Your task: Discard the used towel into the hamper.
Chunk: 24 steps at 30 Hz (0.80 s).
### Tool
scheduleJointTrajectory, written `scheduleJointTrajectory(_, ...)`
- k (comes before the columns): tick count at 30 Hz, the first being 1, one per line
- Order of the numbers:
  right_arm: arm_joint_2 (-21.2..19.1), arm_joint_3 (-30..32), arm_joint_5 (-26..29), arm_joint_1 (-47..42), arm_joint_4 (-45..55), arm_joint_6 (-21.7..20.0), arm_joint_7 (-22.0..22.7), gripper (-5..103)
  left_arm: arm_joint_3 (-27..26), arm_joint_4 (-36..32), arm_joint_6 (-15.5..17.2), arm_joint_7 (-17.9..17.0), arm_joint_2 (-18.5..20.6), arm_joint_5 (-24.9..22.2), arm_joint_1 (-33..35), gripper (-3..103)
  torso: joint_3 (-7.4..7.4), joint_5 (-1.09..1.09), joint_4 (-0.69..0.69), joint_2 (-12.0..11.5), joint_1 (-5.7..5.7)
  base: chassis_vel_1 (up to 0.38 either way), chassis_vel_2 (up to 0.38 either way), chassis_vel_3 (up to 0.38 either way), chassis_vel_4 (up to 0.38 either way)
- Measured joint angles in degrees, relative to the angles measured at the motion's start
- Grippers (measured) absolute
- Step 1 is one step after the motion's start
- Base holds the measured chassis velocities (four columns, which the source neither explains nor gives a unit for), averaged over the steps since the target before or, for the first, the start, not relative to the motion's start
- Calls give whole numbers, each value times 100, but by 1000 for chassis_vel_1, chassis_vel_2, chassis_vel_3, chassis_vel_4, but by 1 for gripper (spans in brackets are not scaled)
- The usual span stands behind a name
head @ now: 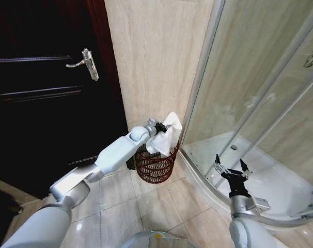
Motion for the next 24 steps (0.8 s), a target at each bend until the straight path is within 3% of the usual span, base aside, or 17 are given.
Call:
scheduleJointTrajectory(7, 2, 11, -1, -21, -56, 94, -2, 100, 96, 280, 541, 631, -67, 229, -260, 10, 9, 0, 0, 14, 6, 0, 0, 0, 0)
scheduleJointTrajectory(9, 3, 20, 0, -15, -57, 100, 6, 100, 36, 259, 938, 1121, -78, 427, -279, 7, 13, 0, 0, 18, 9, 0, 0, 0, 0)
scheduleJointTrajectory(11, 3, 22, 0, -15, -57, 102, 8, 100, 12, 236, 1015, 1275, -69, 482, -280, 7, 14, -1, 0, 19, 9, 0, 0, 0, 0)
scheduleJointTrajectory(13, 3, 37, 5, -28, -49, 107, 13, 100, -39, 128, 1177, 1722, 7, 652, -289, 15, 15, 0, 0, 26, 10, 0, 0, 0, 0)
scheduleJointTrajectory(14, 3, 38, 5, -35, -43, 110, 14, 100, -46, 111, 1214, 1751, 16, 675, -292, 20, 16, 0, 0, 28, 11, 0, 0, 0, 0)
scheduleJointTrajectory(16, 3, 38, 6, -42, -36, 112, 14, 100, -55, 99, 1242, 1764, 19, 685, -292, 20, 17, -1, 0, 28, 11, 0, 0, 0, 0)
scheduleJointTrajectory(17, 3, 37, 6, -56, -19, 115, 14, 100, -93, 63, 1315, 1793, 29, 691, -293, 31, 19, -2, 0, 30, 13, 0, 0, 0, 0)
scheduleJointTrajectory(18, 3, 35, 5, -61, -14, 117, 14, 100, -106, 44, 1338, 1796, 34, 690, -293, 31, 19, -1, 0, 32, 13, 0, 0, 0, 0)
scheduleJointTrajectory(19, 2, 32, 2, -69, -2, 121, 14, 100, -129, -8, 1379, 1797, 56, 686, -282, 42, 20, -1, -1, 34, 14, 0, 0, 0, 0)
scheduleJointTrajectory(21, 2, 28, -2, -74, 7, 121, 13, 100, -139, -54, 1397, 1782, 76, 680, -263, 42, 21, -1, -1, 36, 14, 0, 0, 0, 0)
scheduleJointTrajectory(22, 2, 22, -8, -75, 16, 122, 13, 100, -162, -110, 1428, 1744, 91, 672, -235, 52, 22, -2, -1, 37, 15, 0, 0, 0, 0)
scheduleJointTrajectory(24, 2, 19, -11, -75, 19, 121, 12, 100, -171, -130, 1443, 1732, 96, 668, -225, 52, 23, -2, -1, 37, 15, 0, 0, 0, 0)
